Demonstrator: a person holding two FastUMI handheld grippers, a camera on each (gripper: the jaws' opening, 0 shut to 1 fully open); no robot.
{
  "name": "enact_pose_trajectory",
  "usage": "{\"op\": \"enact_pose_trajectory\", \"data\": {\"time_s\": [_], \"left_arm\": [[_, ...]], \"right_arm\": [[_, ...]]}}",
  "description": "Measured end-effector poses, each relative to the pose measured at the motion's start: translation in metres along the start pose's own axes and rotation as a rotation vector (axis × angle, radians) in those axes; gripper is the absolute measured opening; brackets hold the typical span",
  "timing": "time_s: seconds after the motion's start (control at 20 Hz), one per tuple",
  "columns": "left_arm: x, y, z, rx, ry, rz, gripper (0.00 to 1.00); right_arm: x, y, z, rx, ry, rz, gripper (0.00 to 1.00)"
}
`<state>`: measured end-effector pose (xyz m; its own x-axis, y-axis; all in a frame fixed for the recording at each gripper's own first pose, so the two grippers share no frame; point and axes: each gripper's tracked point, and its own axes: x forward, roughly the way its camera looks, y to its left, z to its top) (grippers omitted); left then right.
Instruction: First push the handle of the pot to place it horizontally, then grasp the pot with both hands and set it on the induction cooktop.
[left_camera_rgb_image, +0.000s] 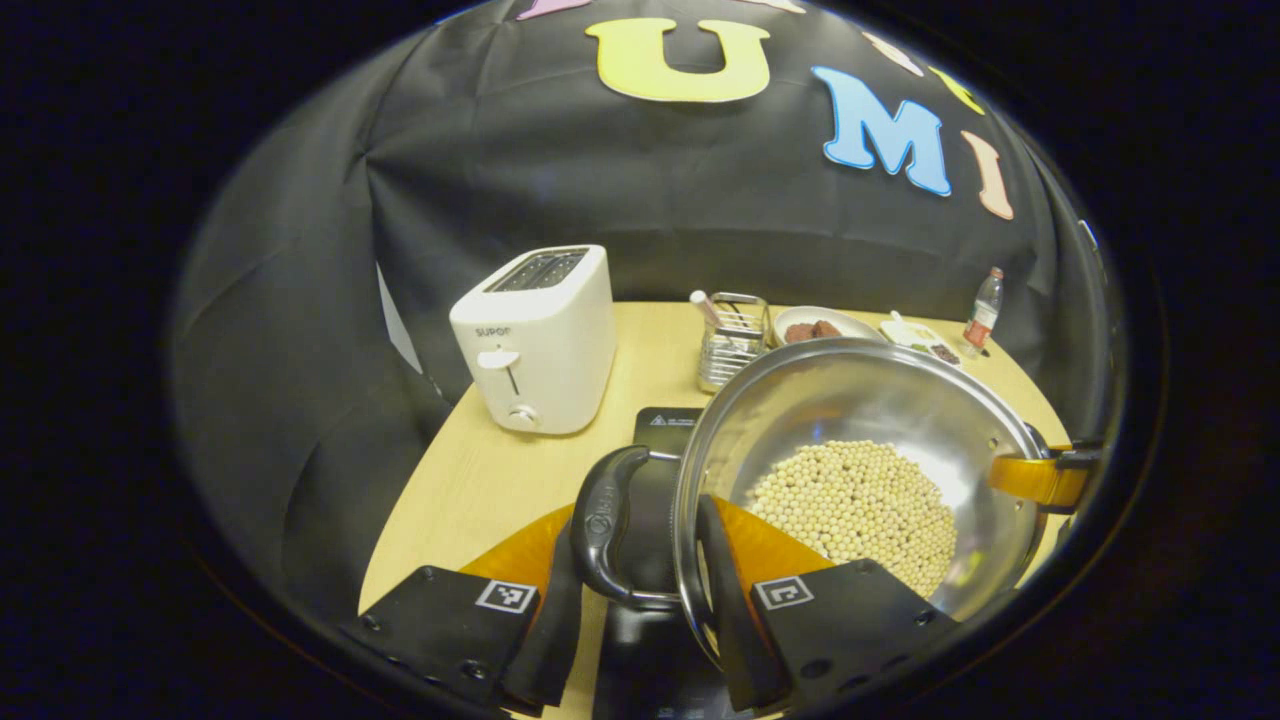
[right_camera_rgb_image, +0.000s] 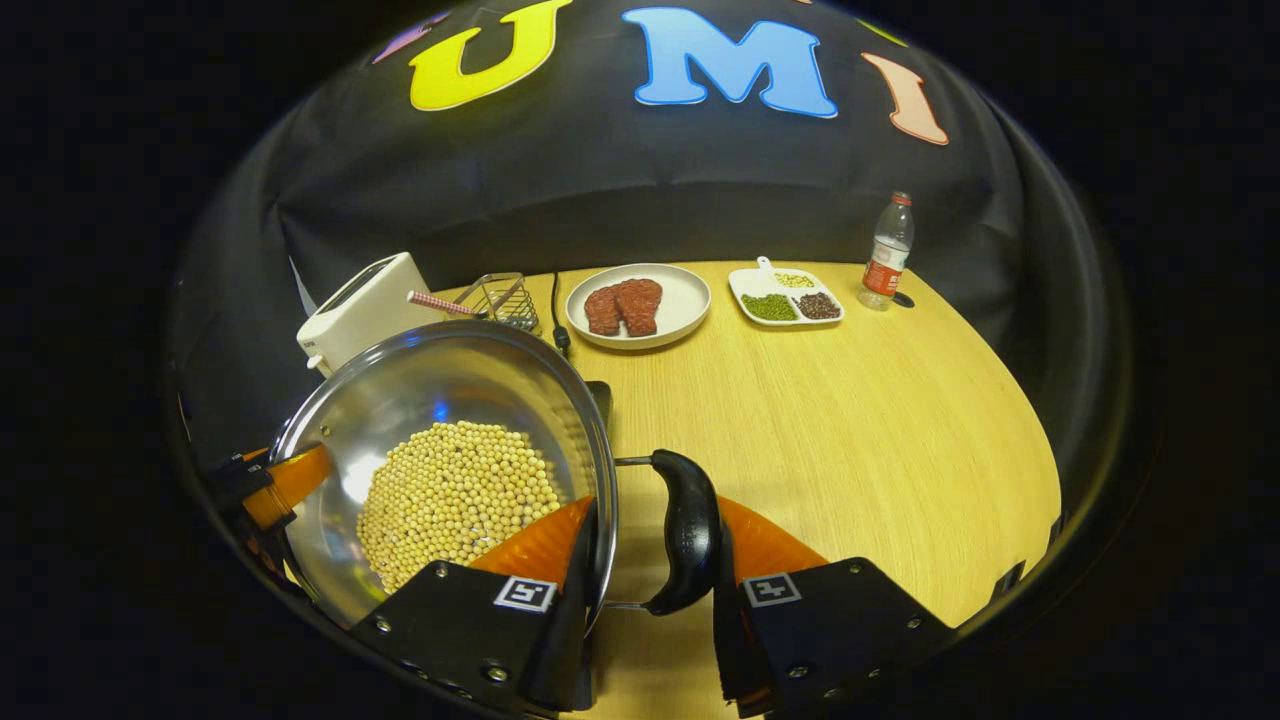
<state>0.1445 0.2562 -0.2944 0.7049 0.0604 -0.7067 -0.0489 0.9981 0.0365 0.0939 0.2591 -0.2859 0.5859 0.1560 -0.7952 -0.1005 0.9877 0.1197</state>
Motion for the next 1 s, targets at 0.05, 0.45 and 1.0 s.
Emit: {"op": "enact_pose_trajectory", "data": {"time_s": [0.05, 0.45, 1.0], "left_arm": [[0.001, 0.003, -0.001, -0.003, 0.005, 0.001, 0.65], [0.027, 0.027, -0.011, -0.022, 0.036, 0.012, 0.62], [0.001, 0.031, 0.023, 0.019, -0.144, 0.119, 0.98]], "right_arm": [[0.003, 0.005, -0.001, 0.0, 0.006, -0.001, 0.53], [0.024, 0.024, -0.002, -0.004, 0.025, -0.01, 0.54], [0.004, 0.01, 0.015, -0.064, -0.104, -0.009, 0.97]]}}
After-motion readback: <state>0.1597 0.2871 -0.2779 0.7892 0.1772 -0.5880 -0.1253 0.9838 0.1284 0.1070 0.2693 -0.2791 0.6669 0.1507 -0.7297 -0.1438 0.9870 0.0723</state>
